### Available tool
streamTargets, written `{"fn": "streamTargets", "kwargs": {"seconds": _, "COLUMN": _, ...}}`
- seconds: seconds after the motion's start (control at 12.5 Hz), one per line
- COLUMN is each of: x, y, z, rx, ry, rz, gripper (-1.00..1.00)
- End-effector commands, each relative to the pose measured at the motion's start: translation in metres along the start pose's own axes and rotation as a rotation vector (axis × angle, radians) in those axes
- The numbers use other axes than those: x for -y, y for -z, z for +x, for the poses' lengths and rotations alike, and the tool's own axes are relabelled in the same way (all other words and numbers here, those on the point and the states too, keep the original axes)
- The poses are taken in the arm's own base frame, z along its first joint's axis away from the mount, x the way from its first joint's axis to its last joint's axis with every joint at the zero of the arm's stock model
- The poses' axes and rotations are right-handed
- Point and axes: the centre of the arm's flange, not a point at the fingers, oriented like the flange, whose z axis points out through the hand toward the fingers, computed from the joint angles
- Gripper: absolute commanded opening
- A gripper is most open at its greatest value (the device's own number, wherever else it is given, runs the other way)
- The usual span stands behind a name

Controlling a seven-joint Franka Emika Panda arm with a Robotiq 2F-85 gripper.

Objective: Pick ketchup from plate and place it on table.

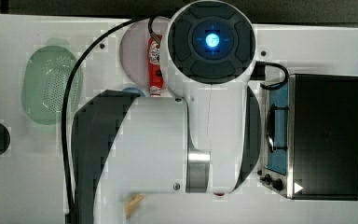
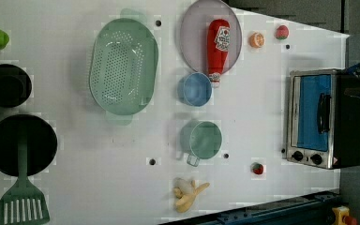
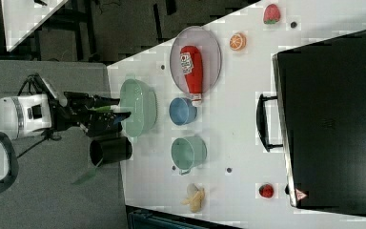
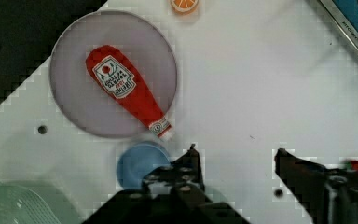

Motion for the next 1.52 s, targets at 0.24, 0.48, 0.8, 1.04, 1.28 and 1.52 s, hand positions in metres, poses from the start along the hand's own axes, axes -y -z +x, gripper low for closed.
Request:
{"fn": "streamTargets", "kwargs": {"seconds": 0.24, "x": -0.043, "y": 0.034, "z": -0.024, "rx": 0.049, "ry": -0.009, "rz": -0.048, "gripper": 0.97}}
{"fn": "streamTargets", "kwargs": {"seconds": 0.48, "x": -0.029, "y": 0.007, "z": -0.020, "rx": 0.088, "ry": 0.016, "rz": -0.080, "gripper": 1.00}}
{"fn": "streamTargets", "kwargs": {"seconds": 0.8, "x": 0.004, "y": -0.050, "z": -0.017, "rx": 0.156, "ry": 0.061, "rz": -0.128, "gripper": 1.00}}
{"fn": "streamTargets", "kwargs": {"seconds": 1.04, "x": 0.032, "y": -0.097, "z": -0.013, "rx": 0.177, "ry": 0.148, "rz": -0.123, "gripper": 1.00}}
{"fn": "streamTargets", "kwargs": {"seconds": 1.28, "x": 0.057, "y": -0.145, "z": -0.007, "rx": 0.185, "ry": 0.339, "rz": -0.086, "gripper": 1.00}}
{"fn": "streamTargets", "kwargs": {"seconds": 1.52, "x": 0.078, "y": -0.194, "z": 0.000, "rx": 0.173, "ry": 0.536, "rz": -0.037, "gripper": 1.00}}
